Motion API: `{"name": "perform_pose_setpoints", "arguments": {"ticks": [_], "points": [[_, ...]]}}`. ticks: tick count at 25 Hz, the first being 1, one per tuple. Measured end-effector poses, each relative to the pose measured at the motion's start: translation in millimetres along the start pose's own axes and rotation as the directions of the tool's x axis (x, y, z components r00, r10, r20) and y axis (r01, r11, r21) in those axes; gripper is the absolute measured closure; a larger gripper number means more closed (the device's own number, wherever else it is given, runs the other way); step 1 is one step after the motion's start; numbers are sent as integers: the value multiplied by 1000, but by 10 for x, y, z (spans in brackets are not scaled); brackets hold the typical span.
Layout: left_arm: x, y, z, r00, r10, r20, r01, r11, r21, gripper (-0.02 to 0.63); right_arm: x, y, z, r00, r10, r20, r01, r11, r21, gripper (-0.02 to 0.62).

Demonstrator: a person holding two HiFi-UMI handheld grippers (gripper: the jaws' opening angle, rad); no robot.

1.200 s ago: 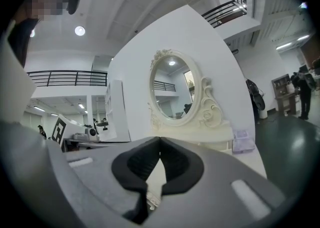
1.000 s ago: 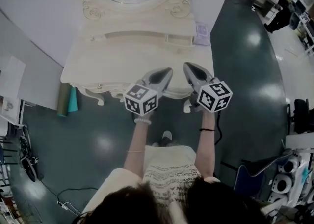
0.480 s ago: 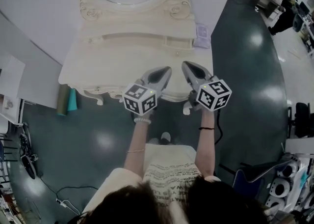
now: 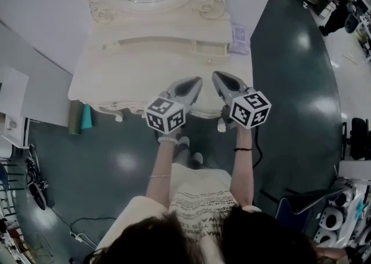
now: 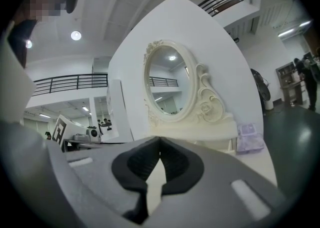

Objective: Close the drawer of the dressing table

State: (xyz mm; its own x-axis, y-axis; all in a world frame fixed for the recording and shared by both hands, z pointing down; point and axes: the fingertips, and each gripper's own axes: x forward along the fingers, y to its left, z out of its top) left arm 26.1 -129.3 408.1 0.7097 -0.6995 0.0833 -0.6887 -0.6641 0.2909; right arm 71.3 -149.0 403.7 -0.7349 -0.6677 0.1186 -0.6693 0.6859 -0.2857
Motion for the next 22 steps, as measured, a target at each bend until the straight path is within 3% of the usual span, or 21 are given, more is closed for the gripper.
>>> {"name": "perform_pose_setpoints", "arguments": {"ticks": [22], "points": [[628, 750, 38, 990, -118, -78, 114, 992, -50, 607, 659, -634, -55, 991, -117, -60, 121, 990, 68, 592]]}}
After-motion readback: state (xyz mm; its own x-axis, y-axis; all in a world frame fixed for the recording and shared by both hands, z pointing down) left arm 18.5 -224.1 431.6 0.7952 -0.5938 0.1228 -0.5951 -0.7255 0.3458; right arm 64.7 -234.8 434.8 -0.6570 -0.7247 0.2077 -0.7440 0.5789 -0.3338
